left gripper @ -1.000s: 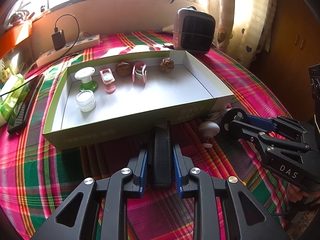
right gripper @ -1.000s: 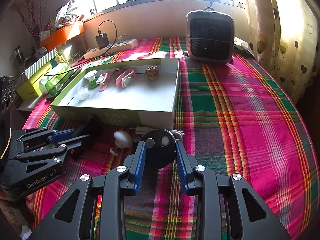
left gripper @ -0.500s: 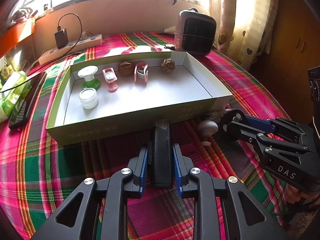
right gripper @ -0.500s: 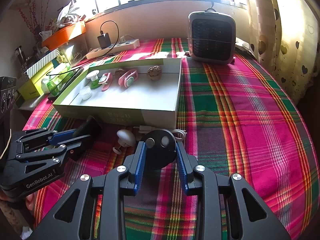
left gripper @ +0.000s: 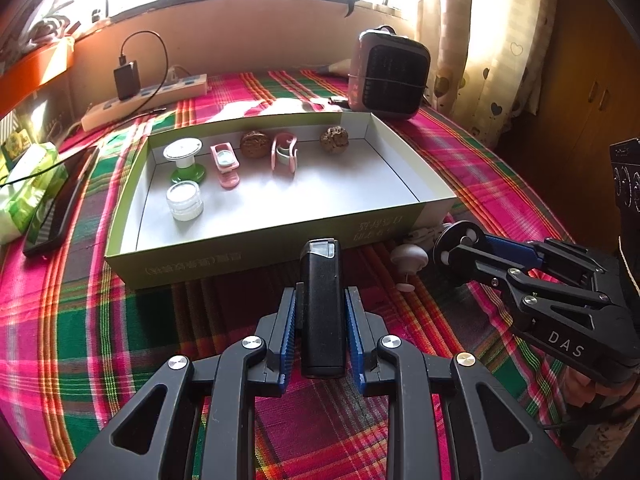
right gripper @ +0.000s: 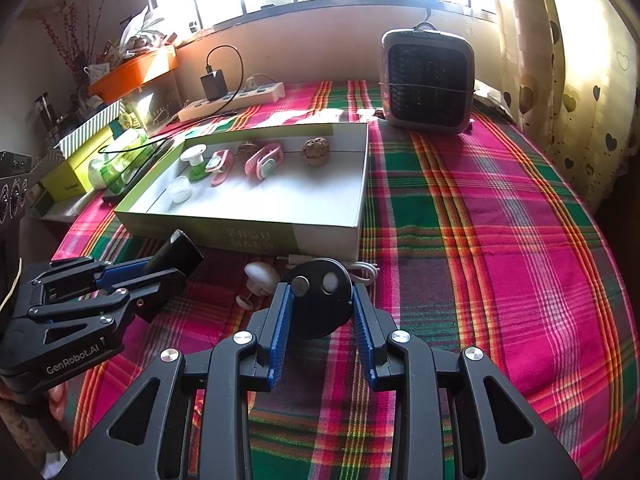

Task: Organize objects
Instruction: 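Lift flashlight with left tool over the box while right tool carries the disc over it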

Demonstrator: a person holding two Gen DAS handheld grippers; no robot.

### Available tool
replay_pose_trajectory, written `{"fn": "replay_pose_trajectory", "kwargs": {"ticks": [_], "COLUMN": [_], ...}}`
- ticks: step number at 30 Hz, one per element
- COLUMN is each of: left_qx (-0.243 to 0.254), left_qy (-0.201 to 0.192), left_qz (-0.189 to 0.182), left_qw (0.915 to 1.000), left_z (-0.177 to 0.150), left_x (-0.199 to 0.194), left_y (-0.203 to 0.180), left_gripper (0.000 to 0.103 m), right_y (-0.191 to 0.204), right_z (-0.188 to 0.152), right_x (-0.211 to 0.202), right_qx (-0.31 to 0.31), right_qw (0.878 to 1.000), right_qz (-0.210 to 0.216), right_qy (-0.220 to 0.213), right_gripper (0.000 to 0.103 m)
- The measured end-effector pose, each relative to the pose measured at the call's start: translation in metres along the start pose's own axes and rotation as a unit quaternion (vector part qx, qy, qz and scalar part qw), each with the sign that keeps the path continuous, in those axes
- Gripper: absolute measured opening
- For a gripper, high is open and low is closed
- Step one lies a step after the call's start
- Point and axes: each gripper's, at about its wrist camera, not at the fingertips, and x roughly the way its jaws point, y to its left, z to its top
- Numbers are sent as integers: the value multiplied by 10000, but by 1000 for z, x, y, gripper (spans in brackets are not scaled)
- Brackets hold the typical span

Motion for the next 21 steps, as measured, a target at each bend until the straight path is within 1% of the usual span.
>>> {"fn": "replay_pose_trajectory", "kwargs": {"ticks": [10, 21], "left_qx": [14, -41], "left_qy": [-30, -186], "left_qz": [74, 134], "left_qw": [10000, 9997], "left_z": [0, 5], "left_x": [-5, -16], "left_y": [-3, -2], "left_gripper": [21, 21], "right_y": [1, 5], "right_z": [1, 9], "right_x": [-6, -14], "right_qx": [10, -21], "right_qw": [10000, 9997], "right_qz": [52, 91], "right_qy": [-70, -211], "right_gripper": [32, 32]}}
